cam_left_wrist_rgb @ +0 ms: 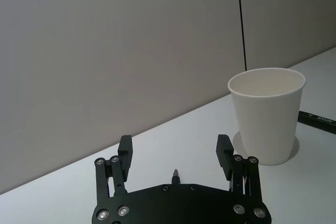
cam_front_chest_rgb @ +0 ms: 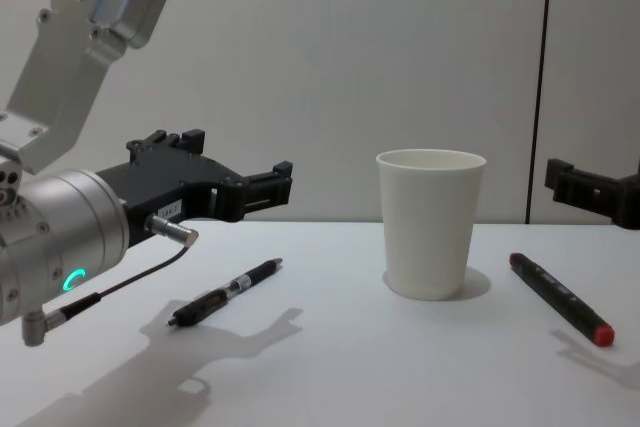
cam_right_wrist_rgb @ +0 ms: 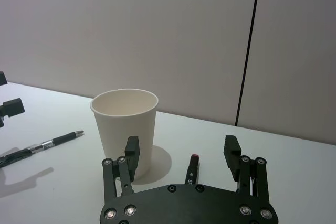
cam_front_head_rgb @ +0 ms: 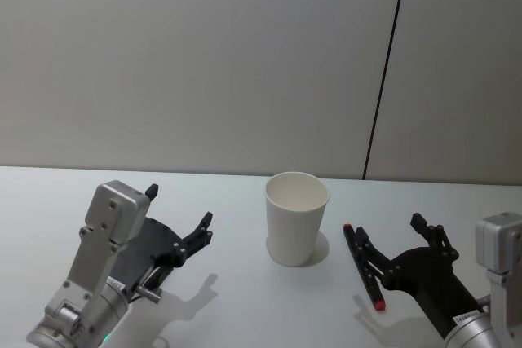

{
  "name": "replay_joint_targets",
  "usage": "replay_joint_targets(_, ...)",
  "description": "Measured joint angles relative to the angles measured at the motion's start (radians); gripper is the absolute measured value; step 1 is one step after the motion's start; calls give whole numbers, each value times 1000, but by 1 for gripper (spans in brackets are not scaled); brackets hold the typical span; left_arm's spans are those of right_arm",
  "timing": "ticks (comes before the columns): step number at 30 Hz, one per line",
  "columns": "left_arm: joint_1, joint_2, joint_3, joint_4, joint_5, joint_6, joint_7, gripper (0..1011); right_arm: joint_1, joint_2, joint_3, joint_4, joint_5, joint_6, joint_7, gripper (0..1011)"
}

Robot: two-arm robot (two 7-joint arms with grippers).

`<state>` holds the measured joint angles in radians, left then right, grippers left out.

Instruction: Place the pen into the pen holder.

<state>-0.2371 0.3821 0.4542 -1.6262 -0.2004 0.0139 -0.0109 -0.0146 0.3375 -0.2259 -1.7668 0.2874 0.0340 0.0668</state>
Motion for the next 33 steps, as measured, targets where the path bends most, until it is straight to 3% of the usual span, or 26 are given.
replay_joint_targets(33,0,0,0,0,0,0,0,1003,0,0,0,0,0,0,0,1001)
